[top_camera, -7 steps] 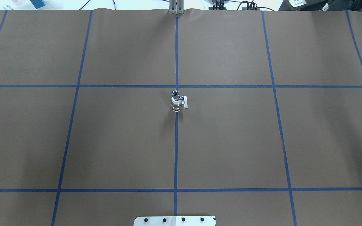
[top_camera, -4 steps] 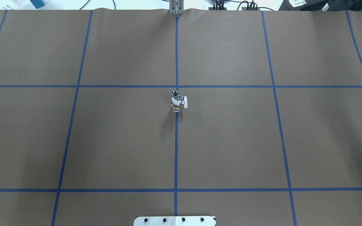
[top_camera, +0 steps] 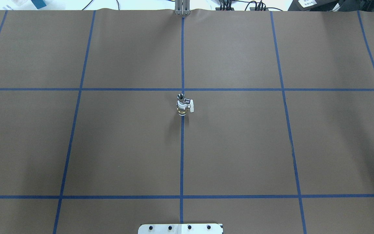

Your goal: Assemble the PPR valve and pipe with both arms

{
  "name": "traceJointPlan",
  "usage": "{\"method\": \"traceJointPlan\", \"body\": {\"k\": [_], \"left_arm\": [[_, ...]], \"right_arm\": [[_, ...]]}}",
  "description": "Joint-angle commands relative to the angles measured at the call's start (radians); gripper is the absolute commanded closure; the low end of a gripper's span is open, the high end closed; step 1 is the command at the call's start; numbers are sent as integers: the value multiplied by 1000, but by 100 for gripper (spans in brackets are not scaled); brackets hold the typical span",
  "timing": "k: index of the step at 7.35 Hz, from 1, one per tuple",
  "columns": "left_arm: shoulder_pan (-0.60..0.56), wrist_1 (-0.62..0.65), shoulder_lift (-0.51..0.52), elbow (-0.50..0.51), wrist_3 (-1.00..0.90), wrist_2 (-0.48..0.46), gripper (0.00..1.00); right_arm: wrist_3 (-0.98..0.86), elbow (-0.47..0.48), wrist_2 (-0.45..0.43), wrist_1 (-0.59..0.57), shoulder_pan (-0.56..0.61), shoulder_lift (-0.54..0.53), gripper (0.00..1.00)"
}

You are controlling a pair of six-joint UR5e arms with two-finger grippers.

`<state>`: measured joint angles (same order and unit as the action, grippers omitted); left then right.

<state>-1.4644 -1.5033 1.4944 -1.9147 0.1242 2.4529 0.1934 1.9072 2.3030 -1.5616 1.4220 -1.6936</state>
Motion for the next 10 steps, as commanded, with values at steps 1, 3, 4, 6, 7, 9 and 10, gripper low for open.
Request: {"method": "traceJointPlan", "body": {"k": [1, 3, 4, 6, 7, 9, 10], "left_arm": [[-2, 0, -2, 0, -2, -2, 0], [-2, -1, -14, 0, -11, -8, 0], [-2, -2, -16, -1, -17, -37, 0], [-14, 0, -20, 3, -104, -38, 0], [-17, 0, -28, 2, -104, -38, 0], [-19, 0, -28, 0, -101, -38, 0], [-19, 0, -28, 0, -100, -38, 0]], "right_arm": [[0, 1, -2, 2, 0, -5, 0], [-2, 1, -5, 2, 0, -5, 0], [-2, 1, -7, 2, 0, -5, 0], [-2, -2, -7, 0, 0, -5, 0], [-3, -2, -8, 0, 0, -6, 0], [-3, -2, -7, 2, 0, -6, 0], [-3, 0, -8, 2, 0, -6, 0]]}}
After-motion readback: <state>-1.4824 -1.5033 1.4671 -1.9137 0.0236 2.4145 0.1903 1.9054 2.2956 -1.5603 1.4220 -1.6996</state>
